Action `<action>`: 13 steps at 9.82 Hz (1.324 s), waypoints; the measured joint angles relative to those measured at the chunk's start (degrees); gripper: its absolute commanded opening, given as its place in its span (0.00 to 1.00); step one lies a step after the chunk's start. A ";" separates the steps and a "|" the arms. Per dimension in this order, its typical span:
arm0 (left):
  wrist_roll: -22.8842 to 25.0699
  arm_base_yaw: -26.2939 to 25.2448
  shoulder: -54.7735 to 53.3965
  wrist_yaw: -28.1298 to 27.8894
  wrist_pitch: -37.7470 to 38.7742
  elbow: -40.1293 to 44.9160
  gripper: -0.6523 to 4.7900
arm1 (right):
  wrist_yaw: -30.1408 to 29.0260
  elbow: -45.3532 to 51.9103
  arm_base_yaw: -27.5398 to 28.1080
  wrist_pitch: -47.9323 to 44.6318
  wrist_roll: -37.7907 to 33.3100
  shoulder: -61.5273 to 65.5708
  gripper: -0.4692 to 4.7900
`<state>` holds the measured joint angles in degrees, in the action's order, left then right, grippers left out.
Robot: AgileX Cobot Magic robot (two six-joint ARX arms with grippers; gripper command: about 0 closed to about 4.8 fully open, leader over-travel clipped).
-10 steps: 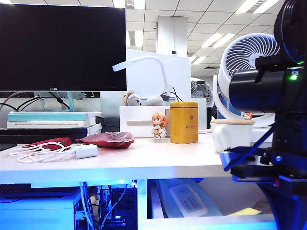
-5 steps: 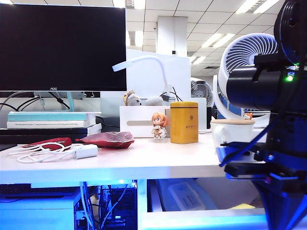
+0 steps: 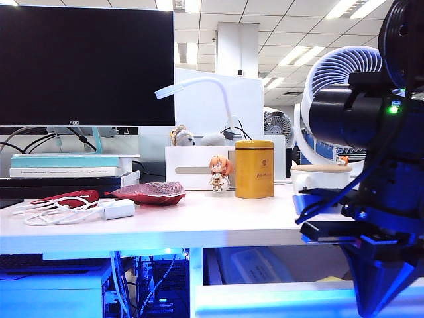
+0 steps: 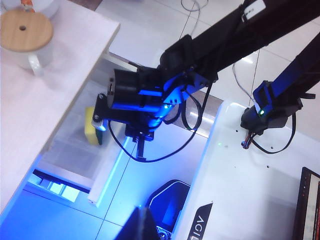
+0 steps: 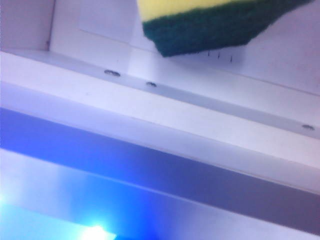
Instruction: Open the drawer, place the cleaning sponge inside, then close the drawer.
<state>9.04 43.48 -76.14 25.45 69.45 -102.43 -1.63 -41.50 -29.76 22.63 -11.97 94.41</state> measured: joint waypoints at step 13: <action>-0.02 0.00 0.07 -0.02 0.70 0.00 0.11 | 2.97 -0.02 0.04 -10.86 0.00 1.73 0.08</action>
<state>9.02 43.48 -76.07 25.43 70.15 -102.43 1.34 -41.52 -29.71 11.77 -11.97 96.14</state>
